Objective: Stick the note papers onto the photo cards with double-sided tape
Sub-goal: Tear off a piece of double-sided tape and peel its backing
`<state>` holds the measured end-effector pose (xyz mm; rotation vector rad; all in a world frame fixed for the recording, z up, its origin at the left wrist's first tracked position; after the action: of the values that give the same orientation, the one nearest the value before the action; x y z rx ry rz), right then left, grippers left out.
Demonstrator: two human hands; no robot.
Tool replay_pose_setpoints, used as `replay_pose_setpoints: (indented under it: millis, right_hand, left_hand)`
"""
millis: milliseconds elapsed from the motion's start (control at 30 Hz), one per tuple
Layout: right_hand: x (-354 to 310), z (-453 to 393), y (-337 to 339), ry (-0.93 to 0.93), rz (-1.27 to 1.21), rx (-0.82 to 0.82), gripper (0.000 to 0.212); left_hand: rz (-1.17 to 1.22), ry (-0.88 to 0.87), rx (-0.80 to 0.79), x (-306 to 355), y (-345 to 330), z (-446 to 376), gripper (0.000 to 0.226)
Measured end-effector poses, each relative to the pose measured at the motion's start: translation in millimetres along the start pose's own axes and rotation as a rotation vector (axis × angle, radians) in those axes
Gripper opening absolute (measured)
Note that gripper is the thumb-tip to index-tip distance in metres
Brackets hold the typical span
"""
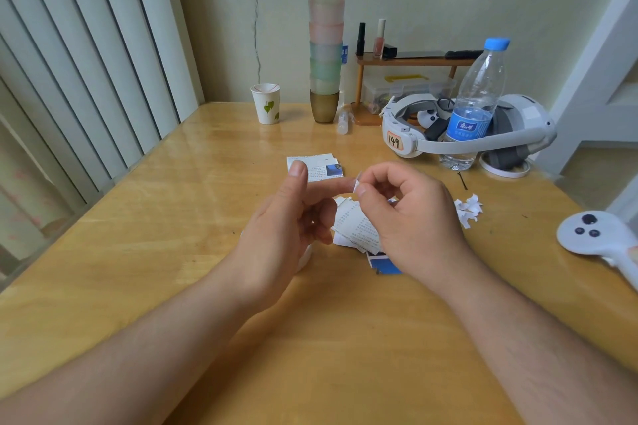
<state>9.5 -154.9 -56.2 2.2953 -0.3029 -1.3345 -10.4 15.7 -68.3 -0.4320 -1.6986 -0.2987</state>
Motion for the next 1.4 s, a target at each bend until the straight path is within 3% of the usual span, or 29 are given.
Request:
replay_pose_setpoints:
  millis: [233, 733, 867, 1067, 1300, 1400]
  right_hand:
    - [1, -2, 3, -0.107, -0.239, -0.109, 0.019]
    - [2, -4, 11, -0.182, -0.398, -0.143, 0.027]
    - [6, -7, 27, -0.206, -0.28, -0.096, 0.015]
    - [36, -4, 100, -0.342, 0.43, 0.033, 0.013]
    - [84, -6, 112, -0.541, 0.544, -0.055, 0.01]
    - [87, -6, 113, -0.562, 0.568, -0.064, 0.02]
  left_hand:
    - [0.371, 0.069, 0.001, 4, 1, -5, 0.077]
    - [0.647, 0.214, -0.06, 7, 0, -5, 0.081]
    - [0.659, 0.231, -0.085, 3, -2, -6, 0.081]
    - [0.534, 0.262, -0.135, -7, -7, -6, 0.07]
    - [0.233, 0.202, -0.037, -22, -13, -11, 0.062]
    - [0.085, 0.196, 0.069, -25, -3, -13, 0.06]
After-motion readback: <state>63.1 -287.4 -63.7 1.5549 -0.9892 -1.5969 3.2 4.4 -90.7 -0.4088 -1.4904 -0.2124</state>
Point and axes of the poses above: each hand's wrist, its own z-axis away from the middle knuckle, its own y-axis out of the back of the hand, x = y × z, the point moved 2 cm from there along -z, towards the middle knuckle, and after that the axes turned 15 degrees about -x, right-handed, at the moved point
